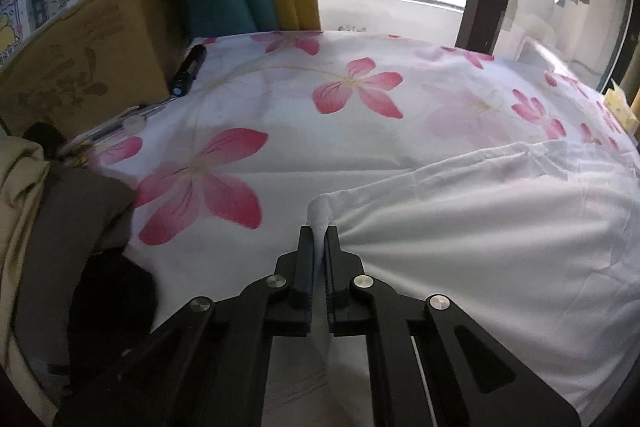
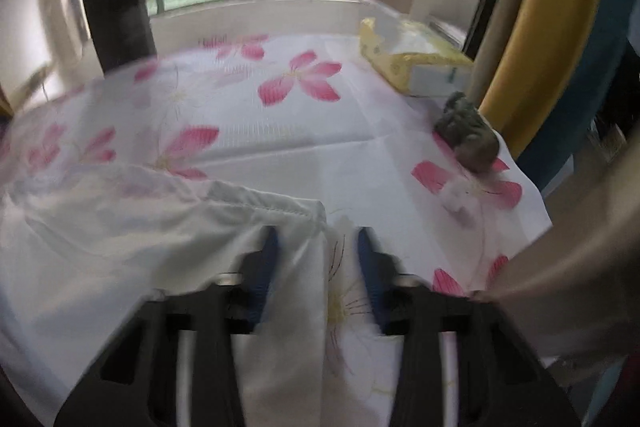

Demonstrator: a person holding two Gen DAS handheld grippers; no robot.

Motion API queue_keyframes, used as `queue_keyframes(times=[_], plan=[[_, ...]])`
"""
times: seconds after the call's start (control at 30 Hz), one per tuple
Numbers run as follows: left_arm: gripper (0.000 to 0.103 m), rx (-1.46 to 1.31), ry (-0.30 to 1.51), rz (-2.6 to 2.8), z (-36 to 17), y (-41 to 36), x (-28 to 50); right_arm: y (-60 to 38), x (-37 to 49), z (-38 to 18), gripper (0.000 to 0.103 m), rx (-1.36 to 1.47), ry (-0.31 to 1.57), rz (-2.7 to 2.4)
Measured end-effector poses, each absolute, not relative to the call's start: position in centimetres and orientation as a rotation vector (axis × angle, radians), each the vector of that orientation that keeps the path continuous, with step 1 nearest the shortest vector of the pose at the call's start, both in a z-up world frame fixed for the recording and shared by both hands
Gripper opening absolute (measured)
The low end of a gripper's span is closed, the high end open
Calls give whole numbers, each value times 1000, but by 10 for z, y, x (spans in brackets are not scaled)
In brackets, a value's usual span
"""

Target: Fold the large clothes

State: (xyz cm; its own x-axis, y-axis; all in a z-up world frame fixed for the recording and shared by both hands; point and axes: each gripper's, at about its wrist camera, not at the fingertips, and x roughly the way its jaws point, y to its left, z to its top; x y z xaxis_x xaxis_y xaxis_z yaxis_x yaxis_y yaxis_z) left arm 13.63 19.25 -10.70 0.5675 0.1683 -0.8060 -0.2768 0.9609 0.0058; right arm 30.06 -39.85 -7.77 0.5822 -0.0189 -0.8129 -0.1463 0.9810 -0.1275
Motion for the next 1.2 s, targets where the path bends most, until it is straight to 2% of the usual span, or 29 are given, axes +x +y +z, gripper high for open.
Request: queue_keyframes(times=[0.27, 0.33, 0.37, 0.4, 0.43, 0.47, 0.5, 0.8, 1.2], plan=[[6, -96, 940, 271, -102, 186, 138, -400, 301, -79, 7, -223, 949, 40], [10, -98, 925, 271, -98, 186, 135, -398, 298, -76, 11, -252, 951, 21], [17, -104, 918, 272, -96, 187, 132, -398, 296, -73, 14, -259, 954, 21], [28, -110, 915, 274, -94, 188, 131, -398, 295, -70, 29, -261, 954, 22], [33, -122, 908, 279, -91, 190, 128, -398, 291, -65, 49, -261, 946, 17], [39, -133, 898, 283, -88, 191, 125, -398, 288, -60, 57, -262, 936, 11], [39, -147, 880, 285, -84, 193, 119, -397, 284, -55, 63, -262, 921, 7], [40, -174, 816, 223, -70, 178, 92, -353, 248, -30, 64, -283, 848, 121], [40, -227, 894, 121, -99, 127, 53, -273, 201, -55, 64, -283, 875, 377]])
